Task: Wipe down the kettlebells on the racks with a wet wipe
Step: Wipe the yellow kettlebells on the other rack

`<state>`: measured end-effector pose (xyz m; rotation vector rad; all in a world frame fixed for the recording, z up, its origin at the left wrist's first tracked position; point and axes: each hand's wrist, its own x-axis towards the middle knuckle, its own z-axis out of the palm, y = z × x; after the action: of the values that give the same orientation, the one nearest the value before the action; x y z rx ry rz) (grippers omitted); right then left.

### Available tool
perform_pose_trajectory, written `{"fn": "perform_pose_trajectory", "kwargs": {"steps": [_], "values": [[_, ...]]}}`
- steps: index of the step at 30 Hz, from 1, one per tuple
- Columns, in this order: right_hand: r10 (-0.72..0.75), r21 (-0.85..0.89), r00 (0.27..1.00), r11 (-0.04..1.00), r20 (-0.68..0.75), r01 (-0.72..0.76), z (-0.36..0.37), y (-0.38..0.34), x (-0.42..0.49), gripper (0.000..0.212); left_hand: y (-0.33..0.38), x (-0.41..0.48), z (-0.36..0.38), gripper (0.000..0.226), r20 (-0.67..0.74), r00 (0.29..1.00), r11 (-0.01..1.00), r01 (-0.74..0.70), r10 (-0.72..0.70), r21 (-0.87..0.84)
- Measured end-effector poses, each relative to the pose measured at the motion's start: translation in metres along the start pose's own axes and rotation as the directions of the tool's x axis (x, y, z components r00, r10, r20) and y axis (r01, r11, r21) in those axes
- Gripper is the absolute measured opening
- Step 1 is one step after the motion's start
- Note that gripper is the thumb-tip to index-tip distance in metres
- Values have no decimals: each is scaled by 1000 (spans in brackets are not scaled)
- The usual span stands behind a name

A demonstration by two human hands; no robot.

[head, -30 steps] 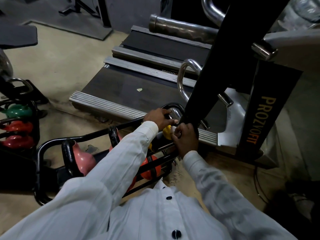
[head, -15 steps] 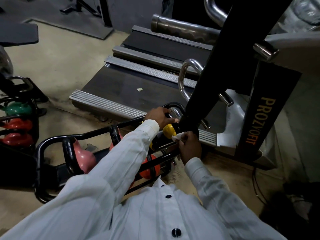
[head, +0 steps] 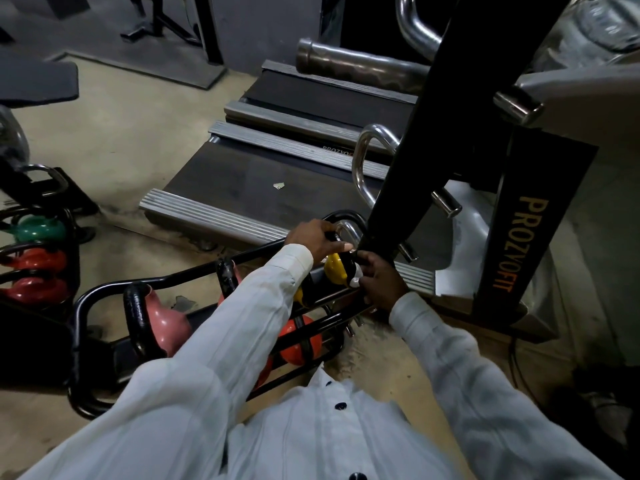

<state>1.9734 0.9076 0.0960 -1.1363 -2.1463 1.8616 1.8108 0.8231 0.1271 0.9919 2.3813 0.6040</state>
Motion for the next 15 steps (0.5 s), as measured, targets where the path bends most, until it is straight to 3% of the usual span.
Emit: {"fn": "perform_pose_trajectory", "kwargs": {"steps": [4, 7, 12, 15], "values": [[149, -167, 976, 978, 160, -122, -15, -18, 30, 46, 4, -1, -1, 65, 12, 1000, 1000, -6, 6, 12], [214, -302, 946, 944, 243, -136, -26, -37, 44, 39, 5, -3, -3, 64, 30, 1000, 1000, -4, 3, 10], [187, -392, 958, 916, 215, -91, -30, -52, 34, 38, 3, -4, 0, 65, 9, 1000, 1000, 10, -10, -29], [113, -376, 988, 924, 105, -65, -25, -47, 22, 34, 4, -6, 3, 61, -19, 1000, 1000, -15, 15, -15]]}}
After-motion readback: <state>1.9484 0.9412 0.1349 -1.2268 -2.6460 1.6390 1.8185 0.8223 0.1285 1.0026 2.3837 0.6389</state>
